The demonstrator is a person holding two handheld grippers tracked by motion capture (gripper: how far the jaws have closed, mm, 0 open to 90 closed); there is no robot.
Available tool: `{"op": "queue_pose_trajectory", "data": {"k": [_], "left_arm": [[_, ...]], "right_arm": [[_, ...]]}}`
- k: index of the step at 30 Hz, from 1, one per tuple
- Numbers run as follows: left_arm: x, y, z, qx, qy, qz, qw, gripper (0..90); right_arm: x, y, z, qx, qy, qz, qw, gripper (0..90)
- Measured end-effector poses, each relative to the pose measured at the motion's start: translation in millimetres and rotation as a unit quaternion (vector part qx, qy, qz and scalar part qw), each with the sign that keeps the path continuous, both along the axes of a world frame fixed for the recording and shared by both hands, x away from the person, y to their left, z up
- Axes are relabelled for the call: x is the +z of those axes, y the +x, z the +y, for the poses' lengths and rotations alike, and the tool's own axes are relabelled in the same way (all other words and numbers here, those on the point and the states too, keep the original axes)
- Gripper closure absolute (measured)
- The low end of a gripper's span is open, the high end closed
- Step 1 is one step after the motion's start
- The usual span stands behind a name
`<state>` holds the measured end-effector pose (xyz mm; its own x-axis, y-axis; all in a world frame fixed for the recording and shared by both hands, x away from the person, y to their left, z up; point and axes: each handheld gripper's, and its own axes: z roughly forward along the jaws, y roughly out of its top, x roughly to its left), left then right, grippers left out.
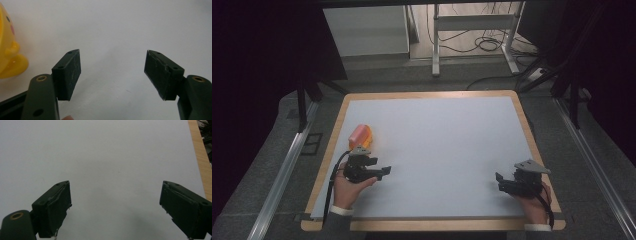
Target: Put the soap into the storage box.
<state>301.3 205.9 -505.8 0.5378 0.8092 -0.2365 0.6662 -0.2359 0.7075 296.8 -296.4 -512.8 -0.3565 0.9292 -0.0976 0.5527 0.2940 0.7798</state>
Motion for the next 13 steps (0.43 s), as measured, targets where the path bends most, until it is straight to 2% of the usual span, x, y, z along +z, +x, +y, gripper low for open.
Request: {"op": "queue_pose_trajectory", "data": {"k": [5,13], "left_arm": [[-4.4,-1.9,0.8,-0.002,0.001,0.004,1.0000,29.1],[-3.8,-4.9,3.7,0.004,-0.005,-0.005,1.0000,29.0]], "right_arm": [[0.7,-0.1,0.8,0.001,-0.002,-0.002,1.0000,9.9],[2.1,-0.7,0.9,0.002,-0.003,-0.005,1.0000,9.9]]}}
